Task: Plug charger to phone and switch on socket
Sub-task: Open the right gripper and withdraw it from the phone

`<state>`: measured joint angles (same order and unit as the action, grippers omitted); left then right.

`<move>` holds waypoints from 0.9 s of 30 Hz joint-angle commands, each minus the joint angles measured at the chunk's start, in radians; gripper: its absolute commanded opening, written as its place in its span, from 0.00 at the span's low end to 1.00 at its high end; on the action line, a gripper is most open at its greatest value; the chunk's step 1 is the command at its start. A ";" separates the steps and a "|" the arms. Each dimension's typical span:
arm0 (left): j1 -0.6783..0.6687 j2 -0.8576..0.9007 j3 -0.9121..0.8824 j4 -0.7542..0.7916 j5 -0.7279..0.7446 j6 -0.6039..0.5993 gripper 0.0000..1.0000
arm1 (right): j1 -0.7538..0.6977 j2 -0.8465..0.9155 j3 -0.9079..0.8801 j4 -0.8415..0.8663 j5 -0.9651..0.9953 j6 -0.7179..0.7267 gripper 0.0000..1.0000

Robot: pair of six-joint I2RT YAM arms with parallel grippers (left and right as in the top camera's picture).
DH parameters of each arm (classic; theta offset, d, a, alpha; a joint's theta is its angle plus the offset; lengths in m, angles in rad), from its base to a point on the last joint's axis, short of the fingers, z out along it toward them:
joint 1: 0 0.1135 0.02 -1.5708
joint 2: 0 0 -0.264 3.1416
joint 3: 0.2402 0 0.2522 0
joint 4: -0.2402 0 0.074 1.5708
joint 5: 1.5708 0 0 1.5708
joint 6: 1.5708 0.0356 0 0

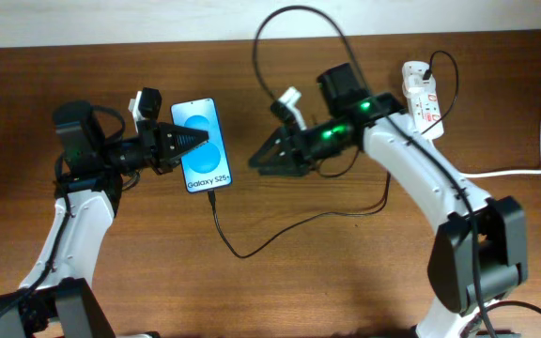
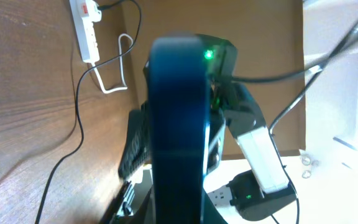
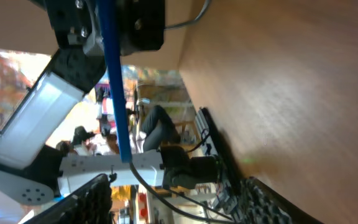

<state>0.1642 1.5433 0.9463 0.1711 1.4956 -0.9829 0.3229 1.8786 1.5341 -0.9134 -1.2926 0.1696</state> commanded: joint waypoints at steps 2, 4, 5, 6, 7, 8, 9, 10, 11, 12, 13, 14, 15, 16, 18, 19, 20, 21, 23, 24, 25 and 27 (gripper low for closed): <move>-0.010 -0.008 0.002 -0.007 -0.055 0.039 0.00 | -0.094 -0.008 0.014 -0.100 0.198 -0.114 0.69; -0.035 -0.008 0.002 -0.014 -0.113 0.043 0.00 | -0.127 -0.008 0.014 -0.159 0.343 -0.114 0.70; -0.048 -0.008 0.002 -0.026 -0.137 0.056 0.00 | -0.138 -0.008 0.014 -0.180 0.394 -0.114 0.70; -0.067 -0.008 0.002 -0.051 -0.168 0.071 0.00 | -0.149 -0.008 0.014 -0.201 0.444 -0.119 0.70; -0.083 -0.008 0.002 -0.077 -0.197 0.084 0.00 | -0.156 -0.008 0.014 -0.216 0.465 -0.139 0.70; -0.101 -0.008 0.002 -0.118 -0.235 0.103 0.00 | -0.163 -0.008 0.014 -0.237 0.475 -0.170 0.70; -0.122 -0.008 0.002 -0.172 -0.280 0.129 0.00 | -0.168 -0.008 0.014 -0.256 0.478 -0.196 0.69; -0.142 -0.008 0.003 -0.224 -0.318 0.154 0.00 | -0.174 -0.008 0.014 -0.273 0.486 -0.218 0.69; -0.158 -0.008 0.003 -0.276 -0.352 0.176 0.00 | -0.179 -0.008 0.014 -0.286 0.511 -0.222 0.69; -0.172 -0.008 0.003 -0.323 -0.382 0.193 0.00 | -0.181 -0.008 0.014 -0.288 0.533 -0.222 0.69; -0.179 -0.008 0.003 -0.352 -0.403 0.193 0.00 | -0.181 -0.008 0.014 -0.287 0.549 -0.222 0.69; -0.183 -0.008 0.003 -0.376 -0.423 0.191 0.00 | -0.181 -0.008 0.014 -0.287 0.558 -0.222 0.70; -0.184 -0.010 0.003 -0.404 -0.451 0.154 0.00 | -0.181 -0.008 0.014 -0.286 0.566 -0.222 0.70; -0.184 -0.010 0.003 -0.416 -0.465 0.097 0.00 | -0.181 -0.008 0.014 -0.285 0.572 -0.222 0.71; -0.184 -0.014 0.005 -0.408 -0.464 0.002 0.00 | -0.181 -0.008 0.014 -0.282 0.573 -0.222 0.75; -0.184 -0.017 0.006 -0.403 -0.463 -0.034 0.00 | -0.181 -0.008 0.014 -0.282 0.573 -0.222 0.75; -0.184 -0.024 0.006 -0.393 -0.460 -0.067 0.00 | -0.181 -0.008 0.014 -0.281 0.573 -0.222 0.76; -0.184 -0.045 0.006 -0.369 -0.454 -0.101 0.00 | -0.181 -0.008 0.014 -0.279 0.586 -0.222 0.79; -0.184 -0.071 0.006 -0.369 -0.470 -0.088 0.00 | -0.181 -0.008 0.014 -0.280 0.616 -0.222 0.88; -0.187 -0.083 0.006 -0.373 -0.482 -0.065 0.00 | -0.181 -0.008 0.014 -0.280 0.626 -0.222 0.95; -0.191 -0.093 0.006 -0.391 -0.496 -0.045 0.00 | -0.181 -0.008 0.014 -0.280 0.631 -0.222 0.96; -0.211 -0.100 0.006 -0.433 -0.520 0.043 0.00 | -0.181 -0.008 0.014 -0.280 0.632 -0.222 0.96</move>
<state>-0.0216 1.5009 0.9432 -0.2279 1.0012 -1.0172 0.1490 1.8786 1.5352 -1.1954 -0.6922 -0.0410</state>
